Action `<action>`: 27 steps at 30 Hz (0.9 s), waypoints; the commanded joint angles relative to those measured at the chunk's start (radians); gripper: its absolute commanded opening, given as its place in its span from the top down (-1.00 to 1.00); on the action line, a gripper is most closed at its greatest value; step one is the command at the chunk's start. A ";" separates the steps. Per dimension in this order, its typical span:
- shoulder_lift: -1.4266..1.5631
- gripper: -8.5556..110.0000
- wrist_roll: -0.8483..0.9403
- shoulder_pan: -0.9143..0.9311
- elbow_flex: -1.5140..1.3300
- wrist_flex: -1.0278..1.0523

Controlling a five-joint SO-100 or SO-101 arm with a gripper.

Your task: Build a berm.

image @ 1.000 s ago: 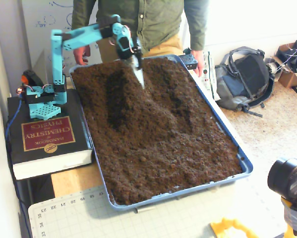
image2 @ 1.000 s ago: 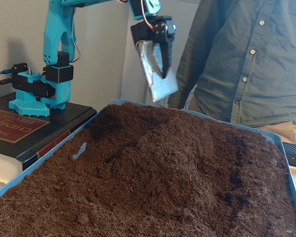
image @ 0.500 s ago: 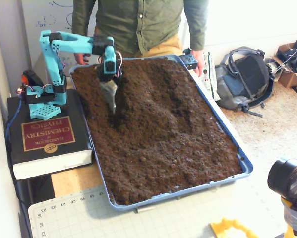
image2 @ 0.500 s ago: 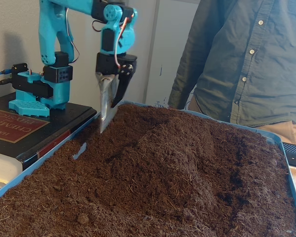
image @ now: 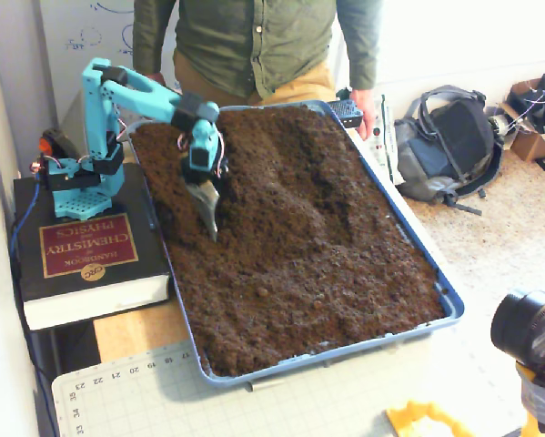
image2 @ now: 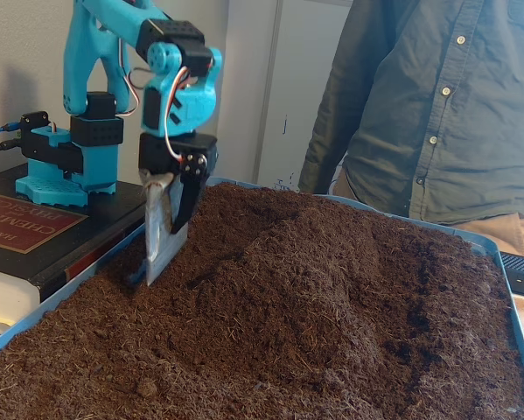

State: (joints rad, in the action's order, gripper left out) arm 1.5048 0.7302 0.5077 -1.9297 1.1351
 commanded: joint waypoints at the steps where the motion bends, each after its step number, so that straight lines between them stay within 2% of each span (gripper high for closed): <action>1: -0.020 0.85 0.014 0.006 0.011 -0.049; 12: -0.137 0.85 0.015 -0.003 0.028 -0.184; 27: -0.143 0.85 0.002 -0.133 0.029 -0.466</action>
State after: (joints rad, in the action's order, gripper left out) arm 1.3453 0.7363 0.4004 -1.9297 0.7256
